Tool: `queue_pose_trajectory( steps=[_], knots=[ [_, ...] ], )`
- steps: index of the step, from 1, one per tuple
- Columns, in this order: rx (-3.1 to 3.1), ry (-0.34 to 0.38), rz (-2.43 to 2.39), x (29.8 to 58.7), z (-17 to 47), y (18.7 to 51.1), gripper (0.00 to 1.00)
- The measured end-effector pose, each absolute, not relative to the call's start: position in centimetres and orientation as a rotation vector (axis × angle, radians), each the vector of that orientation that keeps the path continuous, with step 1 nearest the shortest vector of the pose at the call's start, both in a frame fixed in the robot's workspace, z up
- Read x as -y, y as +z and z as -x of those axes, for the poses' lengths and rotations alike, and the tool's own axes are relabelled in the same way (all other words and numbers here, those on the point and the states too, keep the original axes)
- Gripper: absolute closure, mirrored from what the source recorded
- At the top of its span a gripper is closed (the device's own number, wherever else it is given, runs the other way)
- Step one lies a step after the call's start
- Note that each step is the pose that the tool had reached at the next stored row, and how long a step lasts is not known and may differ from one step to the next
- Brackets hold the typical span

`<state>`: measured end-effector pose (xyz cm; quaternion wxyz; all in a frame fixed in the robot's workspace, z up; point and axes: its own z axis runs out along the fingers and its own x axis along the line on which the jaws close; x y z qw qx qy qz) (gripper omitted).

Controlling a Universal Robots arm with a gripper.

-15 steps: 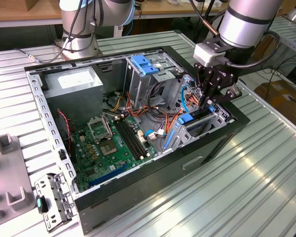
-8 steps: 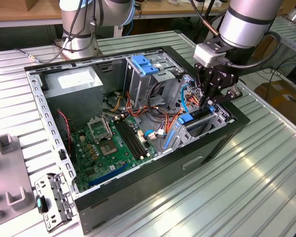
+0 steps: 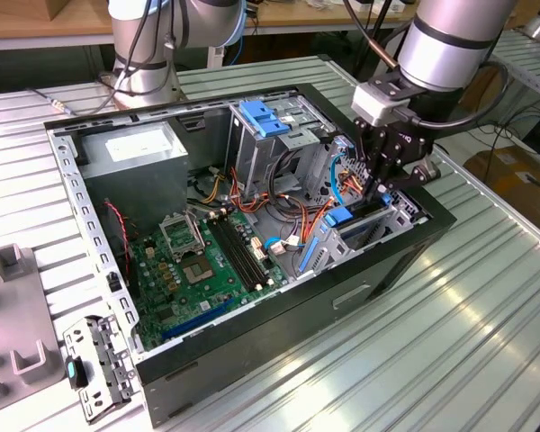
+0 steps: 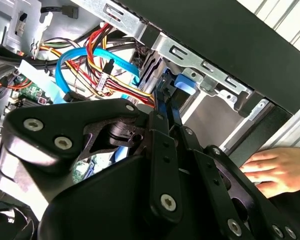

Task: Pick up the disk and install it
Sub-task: 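Insert the first disk wire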

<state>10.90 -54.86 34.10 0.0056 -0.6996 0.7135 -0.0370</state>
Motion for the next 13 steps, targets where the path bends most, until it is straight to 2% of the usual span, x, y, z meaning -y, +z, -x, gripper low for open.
queue_pose_trajectory(
  steps=[7, 9, 10, 13],
  knots=[
    [-2.234, -0.114, 2.191, 54.9, -10.9, 34.0, 0.84],
    [-2.234, -0.115, 2.191, 54.9, -10.9, 34.7, 0.82],
    [-2.234, -0.115, 2.191, 54.9, -10.9, 35.2, 0.76],
    [-2.234, -0.114, 2.191, 54.9, -10.9, 35.6, 0.76]
  ],
)
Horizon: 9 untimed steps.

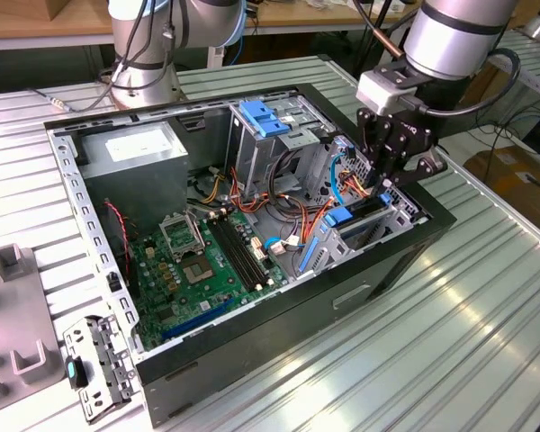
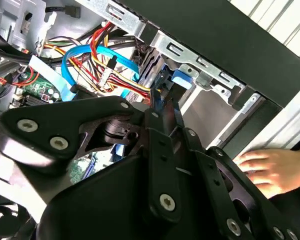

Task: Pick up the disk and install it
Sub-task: 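Insert the first disk wire, then insert the second disk wire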

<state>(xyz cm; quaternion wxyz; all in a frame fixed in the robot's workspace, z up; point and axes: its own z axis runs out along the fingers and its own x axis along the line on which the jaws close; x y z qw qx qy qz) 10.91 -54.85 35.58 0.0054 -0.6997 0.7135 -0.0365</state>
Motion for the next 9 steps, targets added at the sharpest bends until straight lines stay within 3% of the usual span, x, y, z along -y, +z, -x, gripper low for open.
queue_pose_trajectory(
  steps=[3, 9],
  knots=[
    [-2.234, -0.115, 2.191, 54.84, -10.91, 35.59, 0.89],
    [-2.234, -0.115, 2.191, 54.66, -10.91, 35.59, 0.89]
  ],
)
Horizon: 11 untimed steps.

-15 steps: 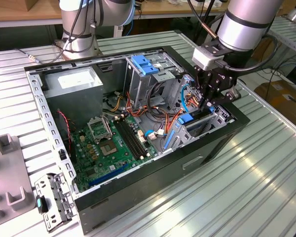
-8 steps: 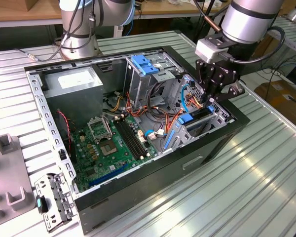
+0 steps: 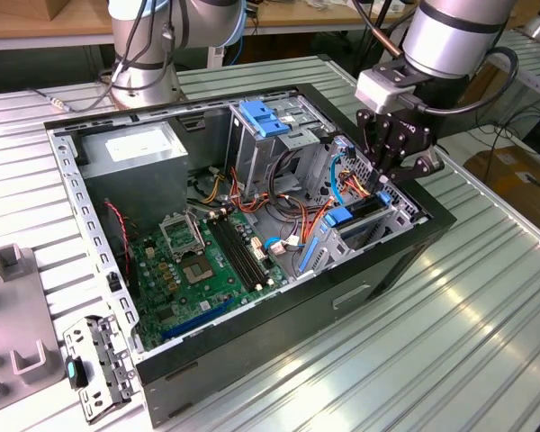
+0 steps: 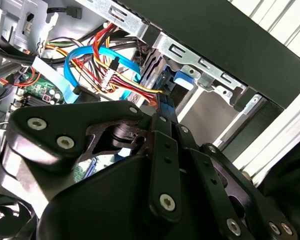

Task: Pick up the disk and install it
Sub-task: 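Insert the second disk wire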

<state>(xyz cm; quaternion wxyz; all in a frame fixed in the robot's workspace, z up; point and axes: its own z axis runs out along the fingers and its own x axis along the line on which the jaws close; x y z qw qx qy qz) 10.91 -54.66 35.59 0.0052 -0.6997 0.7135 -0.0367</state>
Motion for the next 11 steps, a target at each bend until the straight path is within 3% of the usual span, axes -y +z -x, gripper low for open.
queue_pose_trajectory(
  steps=[11],
  knots=[
    [-2.234, -0.115, 2.191, 54.44, -10.91, 35.59, 0.89]
  ],
)
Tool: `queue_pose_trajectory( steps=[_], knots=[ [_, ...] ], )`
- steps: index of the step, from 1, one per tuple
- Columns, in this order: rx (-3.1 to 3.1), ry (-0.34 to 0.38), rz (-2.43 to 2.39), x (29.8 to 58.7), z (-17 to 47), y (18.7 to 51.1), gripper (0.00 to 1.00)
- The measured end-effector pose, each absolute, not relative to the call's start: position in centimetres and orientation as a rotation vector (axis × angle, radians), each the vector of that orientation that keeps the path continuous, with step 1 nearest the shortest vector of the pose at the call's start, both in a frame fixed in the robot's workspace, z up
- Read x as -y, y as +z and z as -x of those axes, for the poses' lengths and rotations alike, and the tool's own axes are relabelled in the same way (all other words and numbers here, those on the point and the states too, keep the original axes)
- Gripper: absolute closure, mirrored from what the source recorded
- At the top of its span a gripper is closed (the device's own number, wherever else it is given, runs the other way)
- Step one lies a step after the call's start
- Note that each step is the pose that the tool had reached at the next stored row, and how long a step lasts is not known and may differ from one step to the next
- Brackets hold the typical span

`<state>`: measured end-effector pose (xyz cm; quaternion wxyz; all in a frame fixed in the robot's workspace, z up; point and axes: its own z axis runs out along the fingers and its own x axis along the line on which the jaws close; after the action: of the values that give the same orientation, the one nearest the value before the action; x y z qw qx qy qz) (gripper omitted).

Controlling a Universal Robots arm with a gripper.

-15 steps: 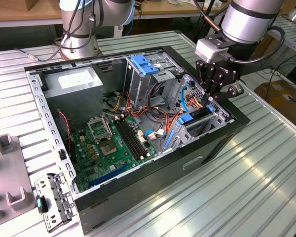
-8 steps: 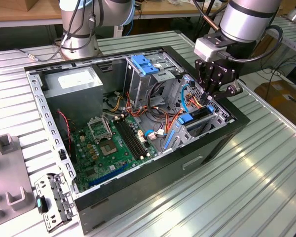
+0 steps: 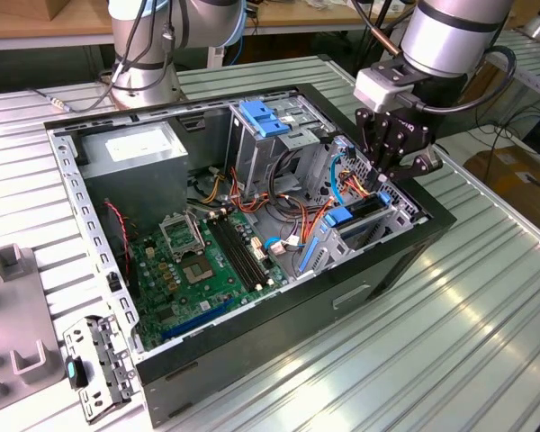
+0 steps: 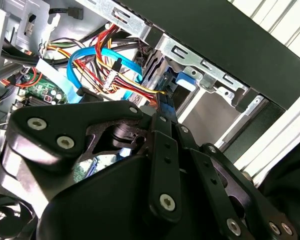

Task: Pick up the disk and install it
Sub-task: 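Insert the second disk wire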

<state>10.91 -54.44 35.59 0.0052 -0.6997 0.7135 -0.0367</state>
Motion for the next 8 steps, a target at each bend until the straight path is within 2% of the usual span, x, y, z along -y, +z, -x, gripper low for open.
queue_pose_trajectory(
  steps=[8],
  knots=[
    [-2.234, -0.114, 2.191, 54.4, -9.6, 35.6, 0.89]
  ],
)
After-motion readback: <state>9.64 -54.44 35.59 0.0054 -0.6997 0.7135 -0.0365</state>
